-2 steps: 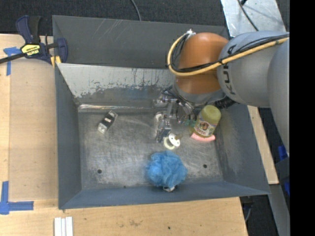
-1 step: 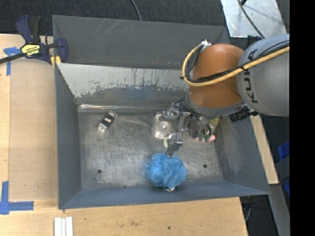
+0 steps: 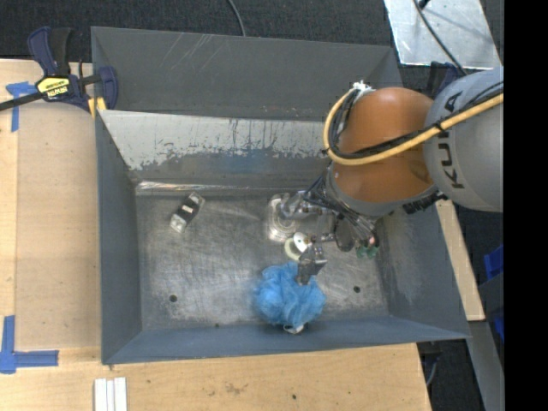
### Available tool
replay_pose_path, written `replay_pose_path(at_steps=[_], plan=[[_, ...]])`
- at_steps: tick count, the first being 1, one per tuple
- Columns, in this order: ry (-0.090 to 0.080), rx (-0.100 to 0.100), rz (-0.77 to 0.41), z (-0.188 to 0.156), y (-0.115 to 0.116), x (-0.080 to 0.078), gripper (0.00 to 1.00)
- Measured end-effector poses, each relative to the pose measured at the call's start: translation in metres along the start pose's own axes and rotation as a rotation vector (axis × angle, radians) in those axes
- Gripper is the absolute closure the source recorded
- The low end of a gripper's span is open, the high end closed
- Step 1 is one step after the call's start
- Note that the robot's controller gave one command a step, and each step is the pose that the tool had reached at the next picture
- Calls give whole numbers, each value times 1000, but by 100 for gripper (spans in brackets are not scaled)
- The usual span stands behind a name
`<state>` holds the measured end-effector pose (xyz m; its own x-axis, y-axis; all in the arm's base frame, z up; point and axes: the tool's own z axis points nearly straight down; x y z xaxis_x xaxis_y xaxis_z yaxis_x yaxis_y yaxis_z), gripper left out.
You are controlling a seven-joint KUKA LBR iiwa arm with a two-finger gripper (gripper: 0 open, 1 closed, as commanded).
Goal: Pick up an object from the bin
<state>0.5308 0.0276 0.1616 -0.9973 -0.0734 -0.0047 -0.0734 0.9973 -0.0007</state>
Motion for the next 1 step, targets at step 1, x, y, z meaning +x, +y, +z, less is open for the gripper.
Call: replay_pose_path(at_steps=[1], plan=[[2, -1, -86, 15, -8, 35, 0]])
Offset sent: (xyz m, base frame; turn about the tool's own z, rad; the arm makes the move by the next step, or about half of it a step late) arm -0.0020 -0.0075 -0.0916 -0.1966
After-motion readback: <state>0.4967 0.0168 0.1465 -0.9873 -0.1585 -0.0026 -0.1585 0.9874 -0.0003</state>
